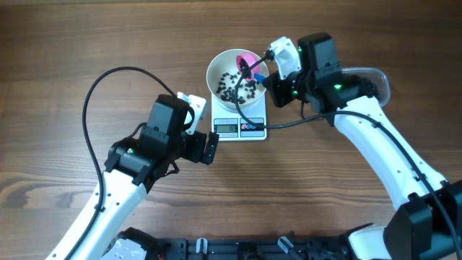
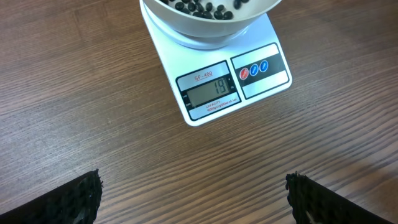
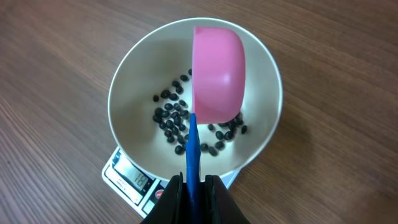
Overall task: Scoop item into bowl and weigh 150g on scale
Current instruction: 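Tip the pink scoop over the white bowl to pour beans, then carry the empty pink scoop back to the bean tub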
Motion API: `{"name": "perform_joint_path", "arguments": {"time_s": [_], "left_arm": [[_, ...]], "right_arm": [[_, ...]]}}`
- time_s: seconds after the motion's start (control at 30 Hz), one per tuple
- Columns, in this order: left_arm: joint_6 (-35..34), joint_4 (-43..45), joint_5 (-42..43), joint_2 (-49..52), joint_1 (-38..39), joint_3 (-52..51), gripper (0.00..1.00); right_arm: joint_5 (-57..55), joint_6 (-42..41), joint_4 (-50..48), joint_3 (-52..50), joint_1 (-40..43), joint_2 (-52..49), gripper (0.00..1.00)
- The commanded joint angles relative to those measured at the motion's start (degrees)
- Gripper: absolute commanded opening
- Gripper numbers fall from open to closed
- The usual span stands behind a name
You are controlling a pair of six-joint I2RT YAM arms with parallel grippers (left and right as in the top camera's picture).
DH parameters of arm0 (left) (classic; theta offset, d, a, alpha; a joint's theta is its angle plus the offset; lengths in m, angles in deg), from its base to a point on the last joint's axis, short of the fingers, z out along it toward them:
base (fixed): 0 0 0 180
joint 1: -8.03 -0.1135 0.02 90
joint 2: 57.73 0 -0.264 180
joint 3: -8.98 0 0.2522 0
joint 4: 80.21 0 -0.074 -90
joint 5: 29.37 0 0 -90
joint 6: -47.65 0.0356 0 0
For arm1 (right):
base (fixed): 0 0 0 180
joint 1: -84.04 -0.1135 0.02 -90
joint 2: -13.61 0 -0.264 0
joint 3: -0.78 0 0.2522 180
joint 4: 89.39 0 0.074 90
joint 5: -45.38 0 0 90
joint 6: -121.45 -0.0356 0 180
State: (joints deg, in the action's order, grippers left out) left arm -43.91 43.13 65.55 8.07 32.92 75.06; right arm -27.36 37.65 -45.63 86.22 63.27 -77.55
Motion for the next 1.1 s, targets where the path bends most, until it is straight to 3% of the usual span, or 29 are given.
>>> {"name": "perform_joint_path", "arguments": {"time_s": [0.0,0.73,1.07], "left_arm": [[0.74,0.02,-0.52,0.22,-0.26,-0.59,1.0],[0.74,0.0,-0.52,0.22,-0.26,-0.59,1.0],[0.74,0.02,-0.52,0.22,-0.26,-0.59,1.0]], "right_arm": [[-4.66,1.36,-0.85,0.11,-1.46,2.56,0.04],[-10.43,11.61,-1.88,0.11,-4.76,6.01,0.04],[-22.71,15.87,-2.19,0.11,-9.09,6.12,0.04]]}}
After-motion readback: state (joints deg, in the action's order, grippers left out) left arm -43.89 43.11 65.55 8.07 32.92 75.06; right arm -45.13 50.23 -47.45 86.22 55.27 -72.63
